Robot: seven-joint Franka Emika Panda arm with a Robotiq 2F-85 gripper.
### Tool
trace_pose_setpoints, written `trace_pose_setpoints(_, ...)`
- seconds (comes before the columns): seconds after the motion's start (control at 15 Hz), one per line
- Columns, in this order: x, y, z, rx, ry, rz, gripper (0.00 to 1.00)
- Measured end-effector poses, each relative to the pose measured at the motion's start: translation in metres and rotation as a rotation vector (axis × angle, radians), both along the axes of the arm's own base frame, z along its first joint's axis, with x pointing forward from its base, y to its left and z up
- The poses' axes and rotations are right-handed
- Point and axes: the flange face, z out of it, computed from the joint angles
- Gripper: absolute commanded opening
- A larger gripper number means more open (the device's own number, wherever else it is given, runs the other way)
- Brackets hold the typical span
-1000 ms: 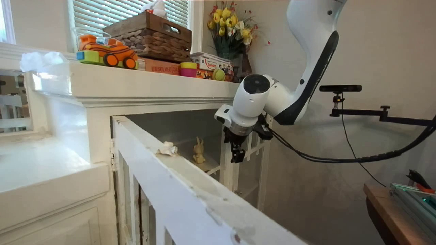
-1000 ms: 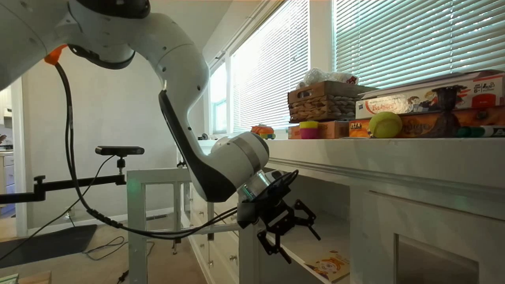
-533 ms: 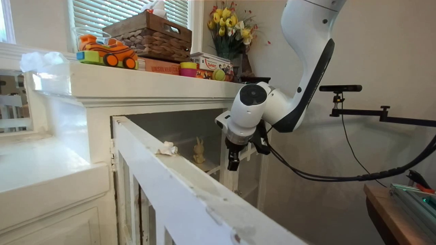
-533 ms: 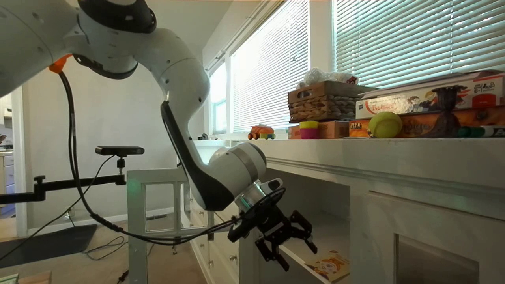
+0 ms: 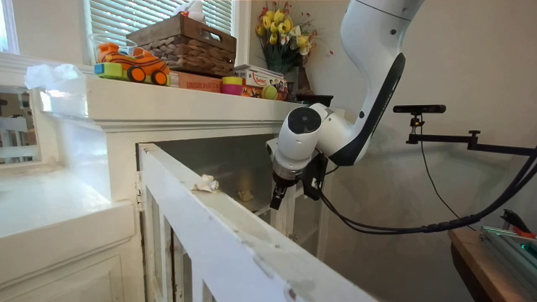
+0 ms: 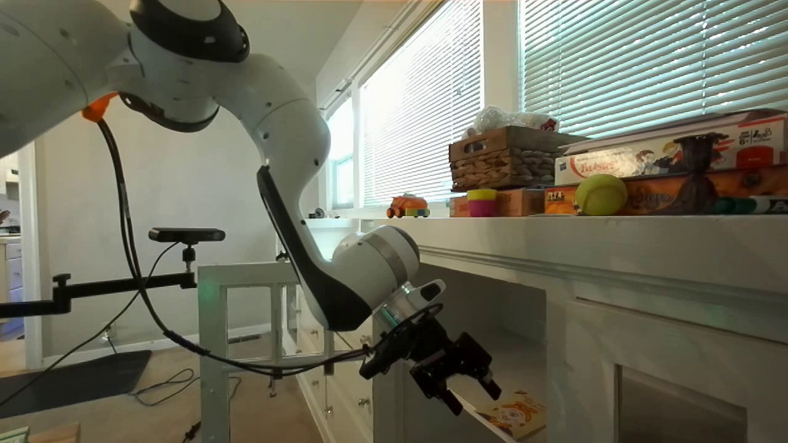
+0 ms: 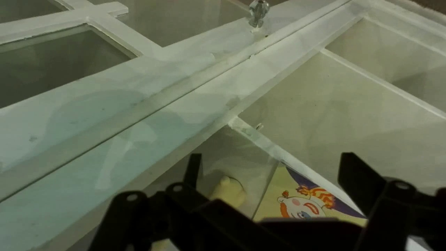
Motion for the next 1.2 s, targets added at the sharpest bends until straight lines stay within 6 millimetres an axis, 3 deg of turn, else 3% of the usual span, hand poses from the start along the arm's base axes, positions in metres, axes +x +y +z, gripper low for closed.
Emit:
trace_pose_setpoints(0.73,0.007,0.001,-0.005,0.017,-0.039,-0.036,1.00)
trace_pose_setpoints(1.0,0.016,-0.001,-0.001,-0.033,-0.144,-0.124,1.00)
trace_pose_setpoints(1.2,0.020,0.011,-0.017,-0.047,-0.225,-0.191,1.00)
